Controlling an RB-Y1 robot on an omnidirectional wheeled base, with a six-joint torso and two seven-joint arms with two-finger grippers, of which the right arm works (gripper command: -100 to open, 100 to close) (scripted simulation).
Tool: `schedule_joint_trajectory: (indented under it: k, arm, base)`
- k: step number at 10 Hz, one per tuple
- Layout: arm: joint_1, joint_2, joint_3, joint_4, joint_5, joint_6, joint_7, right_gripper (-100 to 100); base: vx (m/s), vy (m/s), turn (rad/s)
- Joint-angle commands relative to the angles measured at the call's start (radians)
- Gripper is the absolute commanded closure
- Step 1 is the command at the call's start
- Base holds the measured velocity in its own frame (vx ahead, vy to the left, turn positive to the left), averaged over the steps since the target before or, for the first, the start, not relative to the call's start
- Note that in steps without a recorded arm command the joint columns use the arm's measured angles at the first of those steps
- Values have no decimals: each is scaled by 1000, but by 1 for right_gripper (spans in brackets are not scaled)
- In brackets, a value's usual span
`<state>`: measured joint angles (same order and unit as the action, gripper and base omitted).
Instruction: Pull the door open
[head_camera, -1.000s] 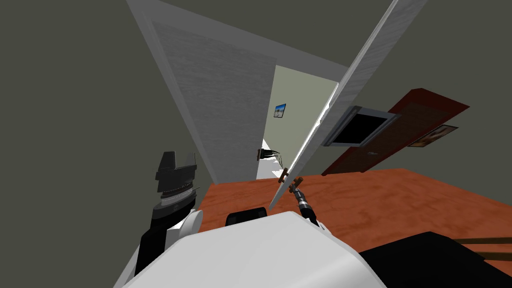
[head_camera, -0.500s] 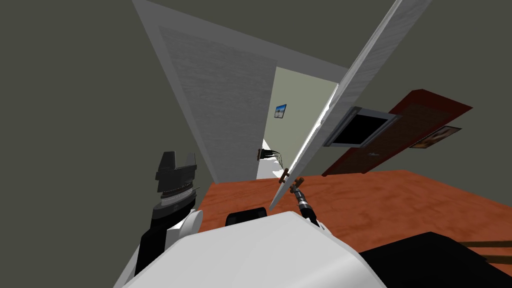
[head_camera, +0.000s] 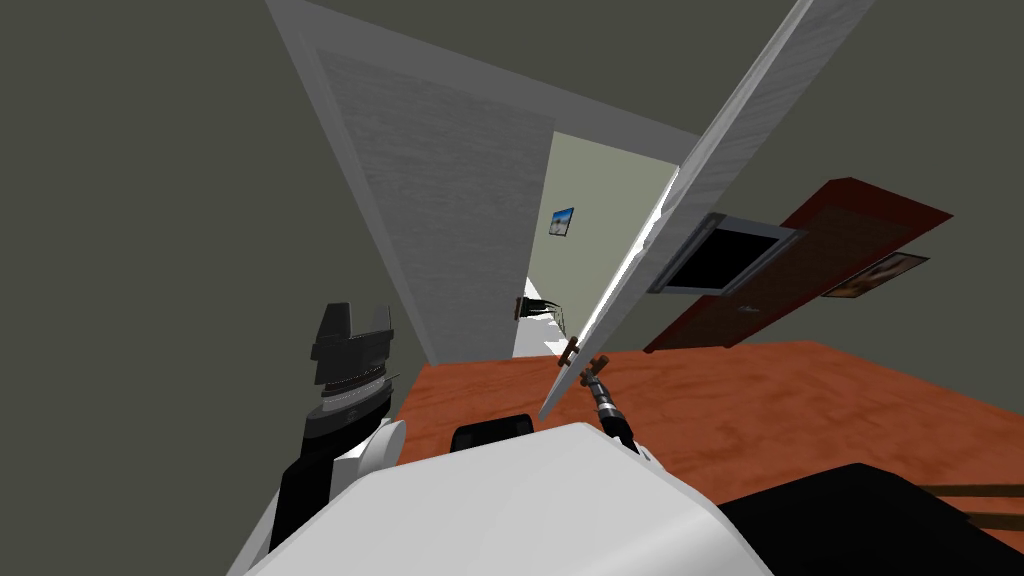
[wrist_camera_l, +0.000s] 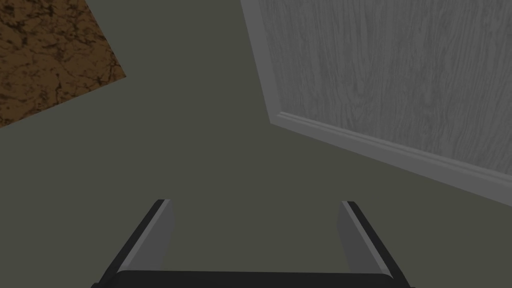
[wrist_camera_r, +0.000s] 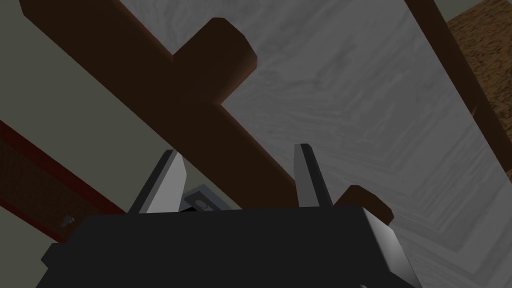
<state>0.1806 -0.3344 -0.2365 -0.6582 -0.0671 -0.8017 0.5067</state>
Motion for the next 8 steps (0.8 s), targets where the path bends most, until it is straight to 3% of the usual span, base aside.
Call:
schedule_joint_trajectory:
  k: [1,8]
  arm:
    - [-11,-5,-8,-5,-15,1,-33,100]
    - [-12,-9,4,-4,-36,0,-94,100]
  base:
    - [-12,4,-6]
    - [-12,-6,10]
